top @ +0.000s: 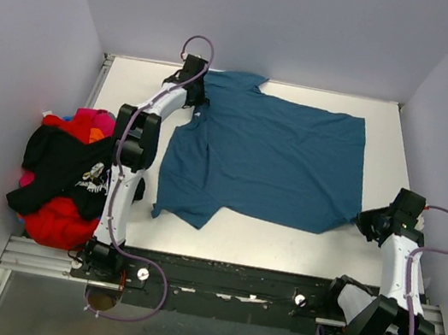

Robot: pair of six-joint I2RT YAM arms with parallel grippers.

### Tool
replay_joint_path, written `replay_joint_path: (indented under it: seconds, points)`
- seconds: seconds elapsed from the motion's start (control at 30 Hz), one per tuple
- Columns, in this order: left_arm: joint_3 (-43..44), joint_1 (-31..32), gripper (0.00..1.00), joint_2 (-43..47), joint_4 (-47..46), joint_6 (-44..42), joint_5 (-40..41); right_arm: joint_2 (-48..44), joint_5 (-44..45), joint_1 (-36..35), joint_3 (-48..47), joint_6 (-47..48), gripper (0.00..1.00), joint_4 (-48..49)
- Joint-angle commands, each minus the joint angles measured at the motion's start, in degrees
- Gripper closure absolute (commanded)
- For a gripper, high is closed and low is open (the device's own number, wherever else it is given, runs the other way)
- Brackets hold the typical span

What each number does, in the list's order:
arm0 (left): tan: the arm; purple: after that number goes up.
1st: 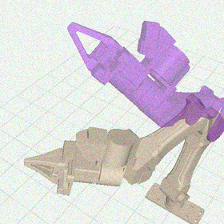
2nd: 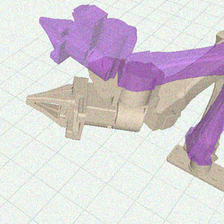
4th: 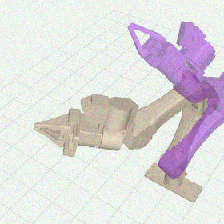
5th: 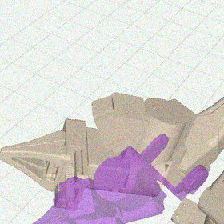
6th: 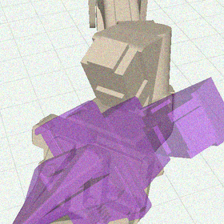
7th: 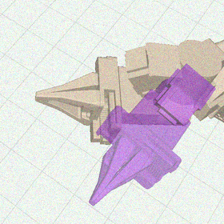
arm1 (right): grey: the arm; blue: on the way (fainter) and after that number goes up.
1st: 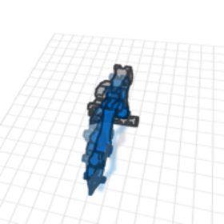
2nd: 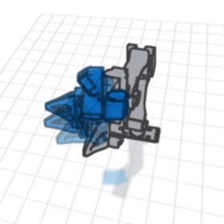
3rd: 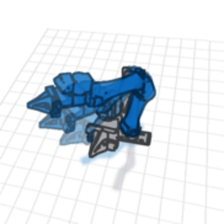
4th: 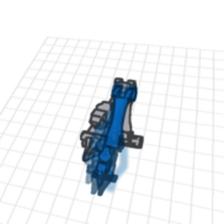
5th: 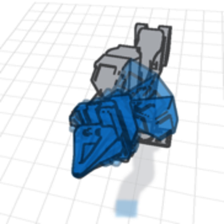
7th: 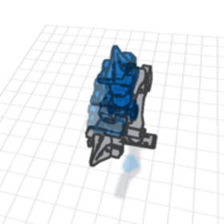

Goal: Fold and stack the t-shirts
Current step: Flatten out the tshirt

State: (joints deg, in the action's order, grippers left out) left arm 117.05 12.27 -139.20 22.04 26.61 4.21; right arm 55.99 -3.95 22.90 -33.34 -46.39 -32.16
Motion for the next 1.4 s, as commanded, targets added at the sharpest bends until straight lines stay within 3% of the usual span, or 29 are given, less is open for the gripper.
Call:
replay_joint_path:
  seconds: [0.0, 0.3, 0.33, 0.37, 0.4, 0.43, 0.5, 0.67, 0.97, 1.1, 1.37]
  points:
    - [-1.8, -3.6, 1.00, 5.1, 0.3, 0.3, 0.1, 0.4, 0.2, 0.3, 0.1, 0.9, 0.99, 0.0]
    - [0.6, -8.2, 1.00, 1.6, 1.5, 2.2, -0.5, -0.4, 3.0, 0.3, -0.8, 0.5, 0.99, -2.4]
    - [2.4, -8.5, 0.93, 0.7, 2.3, 2.4, -1.1, -0.3, 3.3, 0.3, -0.8, 0.5, 0.99, -2.6]
    - [3.8, -8.7, 0.57, -0.3, 3.0, 2.5, -2.5, -0.3, 3.5, 0.3, -0.8, 0.7, 0.99, -2.6]
    - [5.2, -8.7, 0.33, -1.0, 3.9, 2.6, -3.7, 0.0, 3.6, 0.3, -0.8, 0.7, 0.99, -2.6]
    - [5.9, -8.7, 0.19, -1.2, 4.8, 2.8, -4.0, 0.2, 3.7, 0.3, -0.7, 0.8, 0.99, -2.6]
    - [4.2, -8.6, 0.11, 0.9, 4.9, 3.4, -3.4, 0.6, 3.5, 0.3, -0.6, 0.7, 0.99, -2.6]
    - [-4.0, -8.1, 0.06, 13.4, 5.3, 2.6, -1.8, 1.3, 2.3, 0.3, -0.6, 1.0, 0.99, -2.0]
    - [-29.4, -5.1, 0.14, 34.8, 7.9, 4.6, 4.8, 0.1, 0.7, 0.3, 0.3, 1.1, 0.99, -1.0]
    - [-44.3, -1.5, 0.16, 47.2, 7.1, 6.2, 9.2, -0.3, -0.9, 0.3, 1.3, 1.3, 0.99, 0.1]
    - [-63.1, 8.3, 0.22, 73.9, 12.5, 14.9, 16.2, -0.4, -1.9, 0.3, 1.5, 0.8, 0.99, 0.3]
